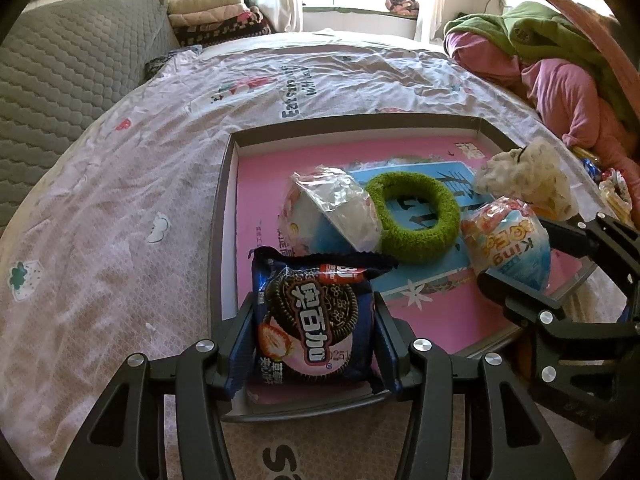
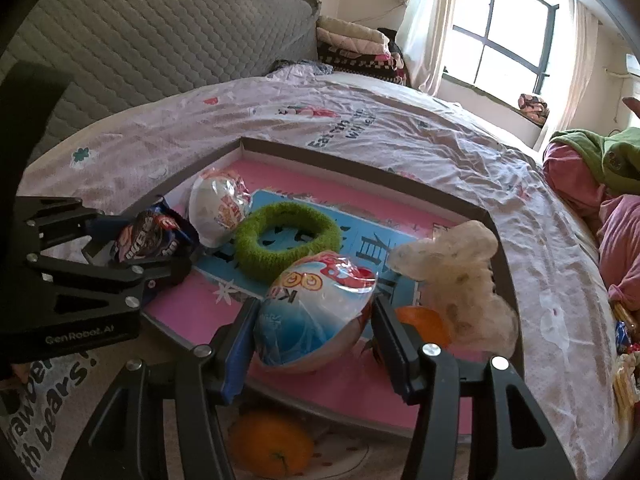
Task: Organize objects
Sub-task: 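Lower the Oreo pack into the tray while the right tool lowers the Kinder egg beside the ring, then open the left tool to release the Oreo pack while the right tool releases the Kinder egg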
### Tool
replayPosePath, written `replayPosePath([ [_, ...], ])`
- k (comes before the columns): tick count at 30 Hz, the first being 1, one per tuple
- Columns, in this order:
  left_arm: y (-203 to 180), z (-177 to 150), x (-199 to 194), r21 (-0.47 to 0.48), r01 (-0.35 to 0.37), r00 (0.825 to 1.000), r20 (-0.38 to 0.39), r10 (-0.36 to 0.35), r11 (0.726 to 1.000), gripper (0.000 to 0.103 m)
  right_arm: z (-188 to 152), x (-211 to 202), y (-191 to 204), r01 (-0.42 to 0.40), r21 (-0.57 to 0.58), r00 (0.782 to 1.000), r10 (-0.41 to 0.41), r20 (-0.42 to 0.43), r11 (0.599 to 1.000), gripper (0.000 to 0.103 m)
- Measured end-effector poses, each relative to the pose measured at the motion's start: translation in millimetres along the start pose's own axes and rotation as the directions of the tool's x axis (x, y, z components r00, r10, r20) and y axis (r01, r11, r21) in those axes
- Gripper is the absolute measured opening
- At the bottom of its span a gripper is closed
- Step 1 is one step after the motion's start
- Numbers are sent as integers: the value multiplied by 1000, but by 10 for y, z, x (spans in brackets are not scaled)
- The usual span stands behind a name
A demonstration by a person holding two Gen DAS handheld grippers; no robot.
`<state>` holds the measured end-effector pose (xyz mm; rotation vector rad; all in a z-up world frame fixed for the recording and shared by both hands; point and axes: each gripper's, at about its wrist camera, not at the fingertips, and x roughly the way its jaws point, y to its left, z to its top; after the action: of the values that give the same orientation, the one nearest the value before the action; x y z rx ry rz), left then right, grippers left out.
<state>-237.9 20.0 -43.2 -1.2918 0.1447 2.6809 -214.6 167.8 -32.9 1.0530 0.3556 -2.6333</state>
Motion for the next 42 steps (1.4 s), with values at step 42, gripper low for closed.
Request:
replayPosePath([
  [42,-60,-12,-175,-11,-20,1000,17,21,1000,74,18,-69,-55,-39,57,999,39,-9,998,60],
])
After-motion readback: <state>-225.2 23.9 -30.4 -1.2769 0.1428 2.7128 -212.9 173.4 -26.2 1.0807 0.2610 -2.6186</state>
